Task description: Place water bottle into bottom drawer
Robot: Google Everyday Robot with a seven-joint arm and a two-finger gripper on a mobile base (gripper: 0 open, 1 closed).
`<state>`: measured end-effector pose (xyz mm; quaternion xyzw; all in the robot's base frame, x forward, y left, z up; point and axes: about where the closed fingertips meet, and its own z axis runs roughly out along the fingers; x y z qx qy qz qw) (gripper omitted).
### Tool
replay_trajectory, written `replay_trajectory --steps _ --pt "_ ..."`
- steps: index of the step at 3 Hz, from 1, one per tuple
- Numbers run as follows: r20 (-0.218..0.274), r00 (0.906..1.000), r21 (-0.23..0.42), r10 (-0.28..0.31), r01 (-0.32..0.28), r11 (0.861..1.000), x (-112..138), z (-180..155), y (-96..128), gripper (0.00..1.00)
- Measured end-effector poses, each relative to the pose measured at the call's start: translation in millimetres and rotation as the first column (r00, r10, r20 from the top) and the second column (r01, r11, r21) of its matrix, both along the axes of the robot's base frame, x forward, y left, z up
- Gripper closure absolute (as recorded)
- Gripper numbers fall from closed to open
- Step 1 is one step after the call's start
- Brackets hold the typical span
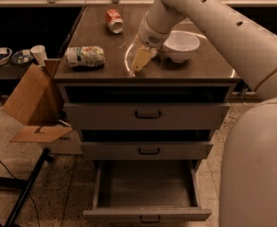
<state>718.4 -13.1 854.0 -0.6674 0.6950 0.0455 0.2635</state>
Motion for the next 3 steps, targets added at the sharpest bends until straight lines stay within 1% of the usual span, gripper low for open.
replay_trajectory --steps 1,2,3 --pt "0.071 0.9975 0.014 0.002 -0.003 1.0 -0.1 19.6 -1.5 1.0" --pt "0.161 0.9869 0.019 0.004 -0.008 1.0 3.4 47.7 -0.9 1.0" --pt "0.241 0.9706 0.016 0.002 -0.006 1.0 2.7 72.2 -2.4 1.0"
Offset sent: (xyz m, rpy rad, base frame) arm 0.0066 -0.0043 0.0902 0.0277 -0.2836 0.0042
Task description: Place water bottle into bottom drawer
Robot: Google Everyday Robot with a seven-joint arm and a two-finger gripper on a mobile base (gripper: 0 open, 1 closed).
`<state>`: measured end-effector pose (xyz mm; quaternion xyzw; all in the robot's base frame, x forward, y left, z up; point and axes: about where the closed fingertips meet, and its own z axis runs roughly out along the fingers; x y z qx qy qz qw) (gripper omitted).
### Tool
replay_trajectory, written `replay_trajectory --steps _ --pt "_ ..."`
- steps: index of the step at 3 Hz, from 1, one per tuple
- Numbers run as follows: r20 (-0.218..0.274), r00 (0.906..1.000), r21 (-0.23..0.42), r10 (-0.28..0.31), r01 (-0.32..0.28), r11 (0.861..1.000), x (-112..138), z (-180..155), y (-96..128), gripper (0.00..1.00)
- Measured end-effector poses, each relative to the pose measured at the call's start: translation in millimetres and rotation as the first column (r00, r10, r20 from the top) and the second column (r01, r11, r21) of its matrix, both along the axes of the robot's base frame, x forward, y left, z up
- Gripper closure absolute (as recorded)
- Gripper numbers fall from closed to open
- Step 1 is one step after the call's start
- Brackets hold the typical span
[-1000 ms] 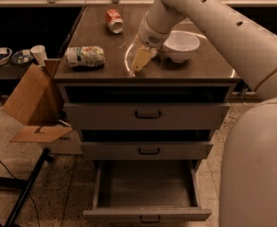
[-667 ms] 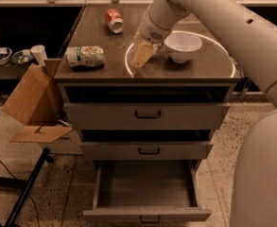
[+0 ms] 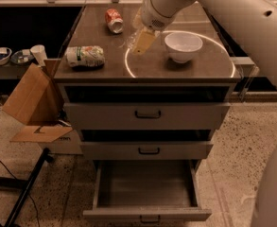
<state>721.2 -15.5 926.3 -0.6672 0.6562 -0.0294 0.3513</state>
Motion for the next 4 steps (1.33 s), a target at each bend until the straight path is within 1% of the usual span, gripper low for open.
replay_trajectory --steps 1,2,3,4 --pt "0.057 0.9983 0.009 -0.009 0.009 1.0 -7.4 20.4 -1.0 1.0" --pt "0.1 0.9949 0.039 -0.013 0.009 0.999 -34.6 41.0 -1.4 1.0" --pt "0.131 0.9914 0.074 -0.005 -0.005 0.997 -75.8 53.8 -0.6 1.0" --pt "0.151 0.9884 0.118 -0.013 -0.005 0.993 -123.5 61.9 -4.7 1.0"
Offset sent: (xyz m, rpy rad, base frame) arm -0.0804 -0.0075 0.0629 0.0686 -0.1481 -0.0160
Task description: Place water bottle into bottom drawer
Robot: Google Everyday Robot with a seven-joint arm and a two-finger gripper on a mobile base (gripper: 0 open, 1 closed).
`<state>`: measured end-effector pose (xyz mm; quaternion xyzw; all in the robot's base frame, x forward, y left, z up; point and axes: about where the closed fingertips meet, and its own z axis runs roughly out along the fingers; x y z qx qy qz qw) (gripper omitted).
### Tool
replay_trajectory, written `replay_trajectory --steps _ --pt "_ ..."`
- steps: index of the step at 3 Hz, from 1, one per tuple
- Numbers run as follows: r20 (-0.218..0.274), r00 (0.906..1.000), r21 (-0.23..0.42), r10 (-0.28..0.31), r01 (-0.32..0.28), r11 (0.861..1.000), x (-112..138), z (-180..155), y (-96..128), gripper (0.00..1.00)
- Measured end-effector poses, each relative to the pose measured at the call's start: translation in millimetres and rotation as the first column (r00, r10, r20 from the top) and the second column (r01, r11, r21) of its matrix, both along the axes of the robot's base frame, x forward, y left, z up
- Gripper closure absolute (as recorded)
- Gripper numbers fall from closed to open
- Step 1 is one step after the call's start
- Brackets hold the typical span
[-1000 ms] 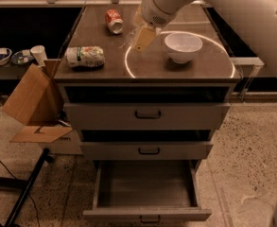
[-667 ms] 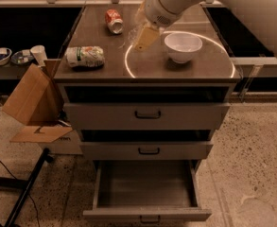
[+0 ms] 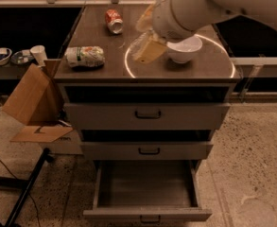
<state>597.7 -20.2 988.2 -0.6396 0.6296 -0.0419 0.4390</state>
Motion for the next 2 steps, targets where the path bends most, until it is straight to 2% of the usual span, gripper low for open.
replay_trajectory --steps 1,2 --pt "0.015 0.9992 0.059 0.037 -0.038 0.998 -60.3 -0.8 -3.9 1.0" --pt "0.002 0.9986 0.098 0.054 -0.054 0.994 -100.5 -8.9 -10.9 1.0"
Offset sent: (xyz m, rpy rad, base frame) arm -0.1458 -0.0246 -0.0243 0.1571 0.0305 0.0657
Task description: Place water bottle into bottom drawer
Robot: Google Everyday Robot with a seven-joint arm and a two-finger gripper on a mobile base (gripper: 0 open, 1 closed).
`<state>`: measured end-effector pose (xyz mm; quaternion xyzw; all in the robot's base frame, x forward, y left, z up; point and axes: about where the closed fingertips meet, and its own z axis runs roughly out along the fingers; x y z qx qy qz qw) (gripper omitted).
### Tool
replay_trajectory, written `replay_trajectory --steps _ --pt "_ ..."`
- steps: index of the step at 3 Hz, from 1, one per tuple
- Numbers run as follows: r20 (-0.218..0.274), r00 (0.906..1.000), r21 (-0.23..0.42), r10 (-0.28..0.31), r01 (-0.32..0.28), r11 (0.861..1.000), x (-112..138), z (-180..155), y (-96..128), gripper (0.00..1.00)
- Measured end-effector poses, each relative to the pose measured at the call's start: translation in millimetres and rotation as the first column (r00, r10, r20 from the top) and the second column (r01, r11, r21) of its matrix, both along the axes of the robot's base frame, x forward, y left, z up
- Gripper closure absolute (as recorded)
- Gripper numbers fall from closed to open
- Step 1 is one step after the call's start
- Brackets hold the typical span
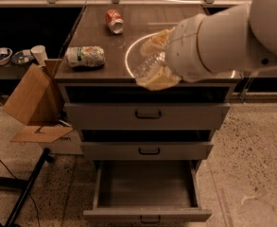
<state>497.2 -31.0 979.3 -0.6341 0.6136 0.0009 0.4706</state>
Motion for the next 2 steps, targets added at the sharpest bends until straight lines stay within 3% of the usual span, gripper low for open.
replay_trajectory --steps 2 --pt "-0.116 0.9926 0.081 0.036 -0.027 0.996 -71.1 -28.0 -1.5 1.0"
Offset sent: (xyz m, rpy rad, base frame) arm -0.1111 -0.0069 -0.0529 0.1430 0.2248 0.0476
